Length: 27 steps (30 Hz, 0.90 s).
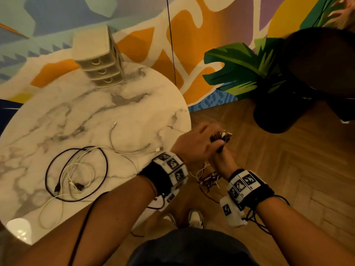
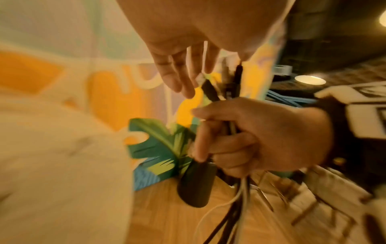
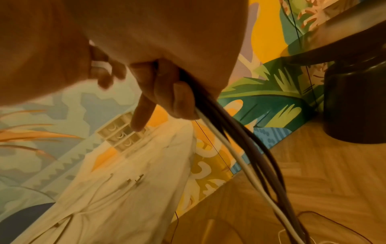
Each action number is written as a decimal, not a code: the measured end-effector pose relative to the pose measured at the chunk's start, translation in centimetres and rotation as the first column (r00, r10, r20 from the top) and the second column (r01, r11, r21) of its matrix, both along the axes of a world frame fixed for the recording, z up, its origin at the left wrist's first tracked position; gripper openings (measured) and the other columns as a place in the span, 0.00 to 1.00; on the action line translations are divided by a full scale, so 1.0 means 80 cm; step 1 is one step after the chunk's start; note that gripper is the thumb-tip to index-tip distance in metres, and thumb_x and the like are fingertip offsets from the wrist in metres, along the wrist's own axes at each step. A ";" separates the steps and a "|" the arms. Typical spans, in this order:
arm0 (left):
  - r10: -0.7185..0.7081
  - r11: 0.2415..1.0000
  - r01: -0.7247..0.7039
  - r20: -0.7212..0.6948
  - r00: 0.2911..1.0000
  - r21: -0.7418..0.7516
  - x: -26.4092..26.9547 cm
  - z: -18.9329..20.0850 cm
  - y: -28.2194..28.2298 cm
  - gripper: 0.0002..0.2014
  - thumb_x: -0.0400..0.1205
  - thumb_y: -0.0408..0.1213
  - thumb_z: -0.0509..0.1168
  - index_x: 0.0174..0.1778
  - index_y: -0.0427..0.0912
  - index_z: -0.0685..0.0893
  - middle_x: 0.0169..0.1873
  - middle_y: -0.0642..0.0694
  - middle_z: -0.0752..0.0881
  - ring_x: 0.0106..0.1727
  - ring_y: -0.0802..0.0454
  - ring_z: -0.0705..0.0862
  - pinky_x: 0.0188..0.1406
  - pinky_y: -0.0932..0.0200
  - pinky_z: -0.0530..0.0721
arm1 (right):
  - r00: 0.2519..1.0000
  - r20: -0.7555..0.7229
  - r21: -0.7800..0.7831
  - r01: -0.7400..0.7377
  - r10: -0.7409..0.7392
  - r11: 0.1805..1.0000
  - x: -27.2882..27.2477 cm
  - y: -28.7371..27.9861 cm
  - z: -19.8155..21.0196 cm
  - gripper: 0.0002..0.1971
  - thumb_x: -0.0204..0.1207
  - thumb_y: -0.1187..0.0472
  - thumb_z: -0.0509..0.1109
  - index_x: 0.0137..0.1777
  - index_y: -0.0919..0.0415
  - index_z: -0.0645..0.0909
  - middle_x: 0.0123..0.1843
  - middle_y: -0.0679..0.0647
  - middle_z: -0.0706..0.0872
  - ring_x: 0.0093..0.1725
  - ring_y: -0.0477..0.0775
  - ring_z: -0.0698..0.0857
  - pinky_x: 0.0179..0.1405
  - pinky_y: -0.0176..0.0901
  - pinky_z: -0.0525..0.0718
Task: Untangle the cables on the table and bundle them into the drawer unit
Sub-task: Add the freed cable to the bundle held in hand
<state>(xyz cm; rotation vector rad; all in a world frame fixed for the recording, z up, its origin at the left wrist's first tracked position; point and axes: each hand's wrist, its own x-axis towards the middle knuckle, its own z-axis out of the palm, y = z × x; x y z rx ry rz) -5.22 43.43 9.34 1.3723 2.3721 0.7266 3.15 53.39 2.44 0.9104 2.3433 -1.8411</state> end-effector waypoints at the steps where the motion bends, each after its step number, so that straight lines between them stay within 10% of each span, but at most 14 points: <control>1: 0.077 0.997 -0.077 0.024 0.997 -0.020 -0.015 -0.013 -0.018 0.22 0.84 0.54 0.51 0.69 0.46 0.71 0.61 0.50 0.75 0.54 0.54 0.79 0.47 0.57 0.76 | 1.000 0.001 -0.025 -0.009 0.009 1.000 -0.006 -0.006 0.003 0.18 0.85 0.60 0.57 0.37 0.48 0.84 0.26 0.42 0.76 0.27 0.41 0.73 0.31 0.37 0.71; 7: 0.177 0.785 -0.191 -0.082 0.981 -0.589 -0.088 -0.120 -0.132 0.21 0.84 0.47 0.56 0.73 0.45 0.67 0.68 0.43 0.73 0.66 0.41 0.76 0.60 0.47 0.78 | 0.997 0.077 -0.149 0.017 -0.005 0.989 -0.009 -0.025 -0.002 0.23 0.86 0.48 0.52 0.49 0.53 0.89 0.18 0.47 0.71 0.19 0.45 0.69 0.26 0.40 0.68; 13: -0.047 0.771 -0.040 -0.119 0.992 -0.636 -0.059 -0.139 -0.150 0.14 0.83 0.40 0.56 0.63 0.43 0.72 0.58 0.41 0.83 0.57 0.40 0.83 0.48 0.49 0.79 | 0.998 0.064 -0.175 -0.011 0.022 0.985 -0.015 -0.053 -0.019 0.19 0.85 0.47 0.50 0.58 0.37 0.84 0.27 0.56 0.85 0.34 0.53 0.85 0.52 0.50 0.80; 18: -0.091 0.747 -0.021 -0.134 0.987 -0.664 -0.057 -0.149 -0.152 0.15 0.83 0.38 0.52 0.65 0.42 0.70 0.56 0.40 0.85 0.57 0.39 0.82 0.51 0.48 0.79 | 0.997 0.069 -0.206 0.035 -0.021 0.978 -0.026 -0.081 -0.015 0.19 0.88 0.56 0.48 0.70 0.48 0.78 0.36 0.66 0.89 0.19 0.46 0.65 0.22 0.36 0.66; 22: 0.117 0.881 -0.139 -0.077 0.990 -0.453 -0.070 -0.106 -0.151 0.11 0.85 0.43 0.52 0.59 0.43 0.72 0.49 0.41 0.85 0.50 0.40 0.83 0.44 0.50 0.78 | 0.999 0.026 -0.195 0.029 -0.024 0.980 -0.034 -0.102 -0.016 0.20 0.87 0.61 0.49 0.65 0.51 0.82 0.35 0.62 0.87 0.21 0.46 0.66 0.23 0.36 0.67; 27: 0.295 0.934 -0.350 0.388 0.873 0.077 -0.080 -0.021 -0.150 0.03 0.85 0.38 0.58 0.49 0.44 0.75 0.31 0.48 0.83 0.34 0.51 0.82 0.39 0.56 0.81 | 0.997 -0.082 -0.101 -0.021 0.013 0.995 -0.059 -0.125 0.016 0.20 0.81 0.51 0.54 0.44 0.62 0.84 0.29 0.53 0.74 0.28 0.48 0.70 0.32 0.43 0.70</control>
